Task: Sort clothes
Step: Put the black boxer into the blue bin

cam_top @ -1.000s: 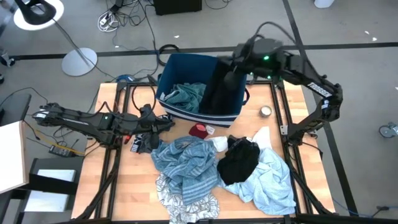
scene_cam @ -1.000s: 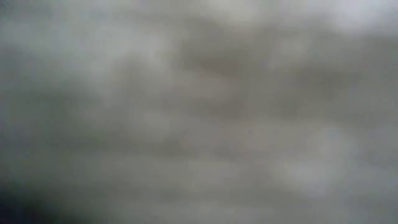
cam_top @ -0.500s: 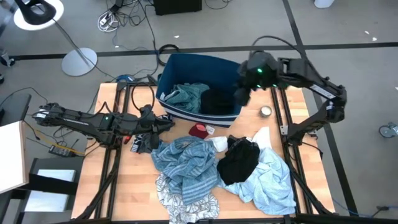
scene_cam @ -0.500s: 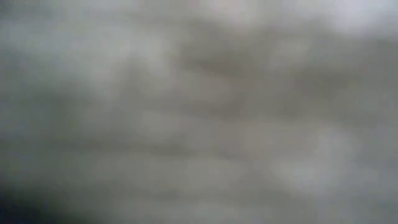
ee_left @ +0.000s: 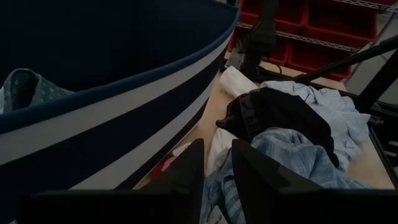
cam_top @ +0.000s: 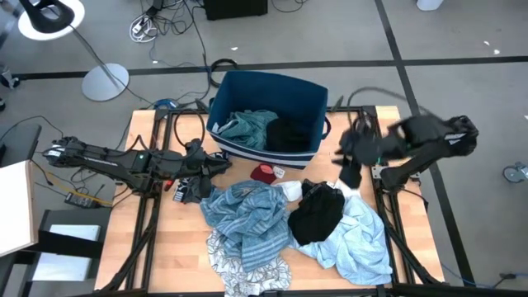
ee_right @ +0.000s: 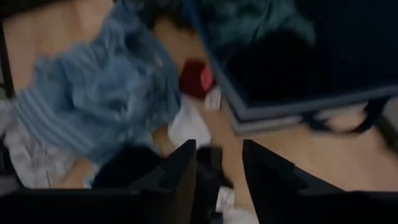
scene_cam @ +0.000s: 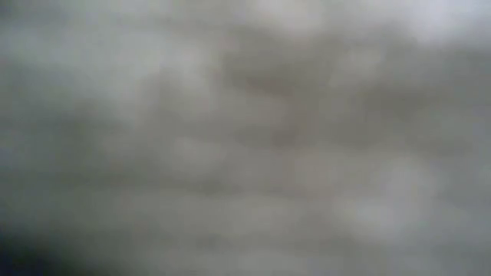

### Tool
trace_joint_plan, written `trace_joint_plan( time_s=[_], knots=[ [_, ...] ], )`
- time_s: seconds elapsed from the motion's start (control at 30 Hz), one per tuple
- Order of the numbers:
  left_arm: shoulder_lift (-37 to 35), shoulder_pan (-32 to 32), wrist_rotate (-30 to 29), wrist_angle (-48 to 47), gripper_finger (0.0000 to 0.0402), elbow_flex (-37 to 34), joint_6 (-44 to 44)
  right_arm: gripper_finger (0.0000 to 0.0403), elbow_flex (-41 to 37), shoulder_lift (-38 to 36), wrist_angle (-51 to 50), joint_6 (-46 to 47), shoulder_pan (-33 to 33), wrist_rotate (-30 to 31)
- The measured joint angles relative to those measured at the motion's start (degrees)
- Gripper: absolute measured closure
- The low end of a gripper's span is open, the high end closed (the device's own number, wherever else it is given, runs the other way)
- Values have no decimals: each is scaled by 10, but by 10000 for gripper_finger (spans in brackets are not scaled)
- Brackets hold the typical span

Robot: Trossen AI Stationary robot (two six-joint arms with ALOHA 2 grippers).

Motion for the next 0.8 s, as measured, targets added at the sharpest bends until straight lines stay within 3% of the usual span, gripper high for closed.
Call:
trace_joint_plan(
  time_s=[0.2,0.33,0.5,0.8],
  knots=[
    [0,0,0,0,314,0,11,278,-169,-16,50,102,76,10],
    [0,0,0,6,314,0,11,278,-270,-15,127,110,102,-5],
    [0,0,0,7,314,0,1,286,-375,-15,222,108,106,-46],
    [10,0,0,10,314,0,-9,290,-488,-15,358,68,92,-36]
  ],
)
